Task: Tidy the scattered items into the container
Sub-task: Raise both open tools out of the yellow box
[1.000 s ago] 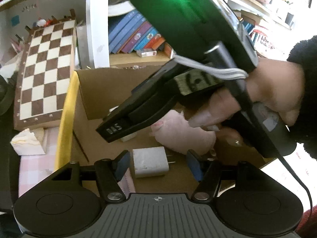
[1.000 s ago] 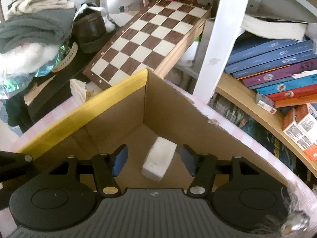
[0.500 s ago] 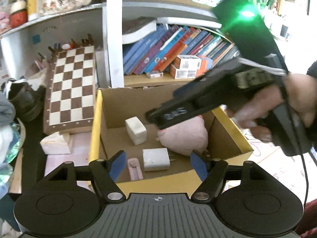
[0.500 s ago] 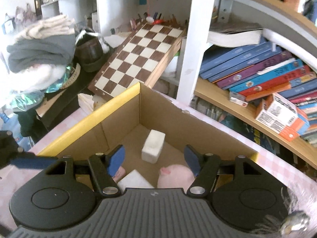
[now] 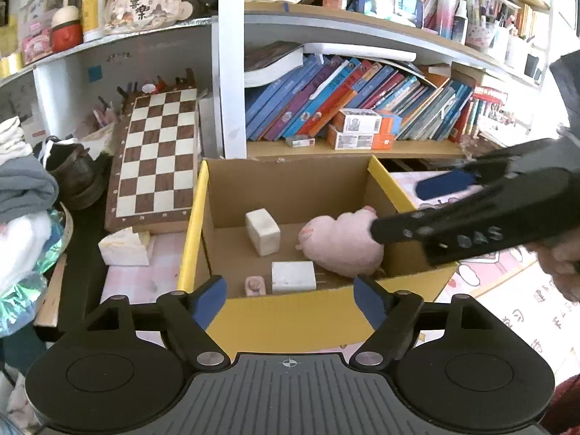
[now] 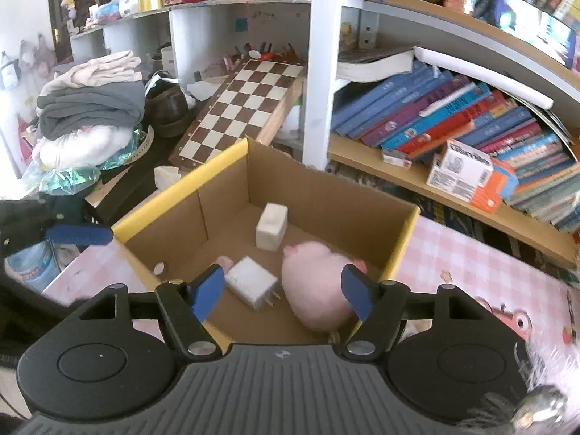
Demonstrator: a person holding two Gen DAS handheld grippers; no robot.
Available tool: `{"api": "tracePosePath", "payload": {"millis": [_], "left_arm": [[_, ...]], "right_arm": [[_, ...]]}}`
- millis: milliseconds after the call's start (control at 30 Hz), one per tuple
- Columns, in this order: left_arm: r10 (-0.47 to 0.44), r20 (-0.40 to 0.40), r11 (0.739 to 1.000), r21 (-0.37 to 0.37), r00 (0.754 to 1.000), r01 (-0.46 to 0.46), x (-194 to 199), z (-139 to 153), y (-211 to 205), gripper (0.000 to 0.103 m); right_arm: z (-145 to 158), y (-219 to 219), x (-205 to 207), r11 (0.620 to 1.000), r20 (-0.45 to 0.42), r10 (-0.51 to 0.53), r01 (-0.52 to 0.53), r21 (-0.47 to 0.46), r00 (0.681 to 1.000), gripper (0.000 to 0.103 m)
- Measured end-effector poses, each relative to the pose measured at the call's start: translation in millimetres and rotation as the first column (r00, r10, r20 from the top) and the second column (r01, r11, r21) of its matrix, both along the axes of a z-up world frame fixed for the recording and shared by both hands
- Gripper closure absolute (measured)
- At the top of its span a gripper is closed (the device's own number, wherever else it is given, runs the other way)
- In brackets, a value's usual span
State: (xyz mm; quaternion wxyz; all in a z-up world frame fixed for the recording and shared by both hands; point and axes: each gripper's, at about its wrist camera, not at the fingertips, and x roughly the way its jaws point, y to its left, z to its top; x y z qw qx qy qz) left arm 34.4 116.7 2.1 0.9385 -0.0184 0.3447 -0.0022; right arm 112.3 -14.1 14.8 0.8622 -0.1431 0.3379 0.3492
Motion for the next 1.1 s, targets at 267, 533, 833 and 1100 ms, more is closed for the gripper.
{"api": "tracePosePath", "payload": {"millis": [267, 533, 833, 1100], "left_arm": [[0.025, -0.003, 0.999, 0.037, 1.0, -0.025, -4.9, -2.0, -15.0, 0.018], [0.049, -0.026, 0.996, 0.075, 0.998, -0.046, -5.2, -7.9, -32.7, 0.014], [0.059, -0.043, 0.992, 0.111, 0.997, -0.054, -4.3, -9.6, -56.5, 0.01], [0.084, -0.062, 0.989, 0.128, 0.995, -0.076, -2.3, -13.1, -77.1, 0.009]], "right_arm": [[-12.3, -35.0, -24.6, 0.999, -0.006, -0.05, 0.05, -0.009, 0.999, 0.023], [-30.4, -63.0, -36.7, 0.994, -0.035, -0.101, 0.099, -0.041, 0.994, 0.011], [-39.3, -91.5, -38.7, 0.989, -0.05, -0.148, 0.147, -0.029, 0.988, 0.006], [-45.8, -112.5, -32.3, 0.988, -0.074, -0.155, 0.154, -0.025, 0.985, 0.006]]}}
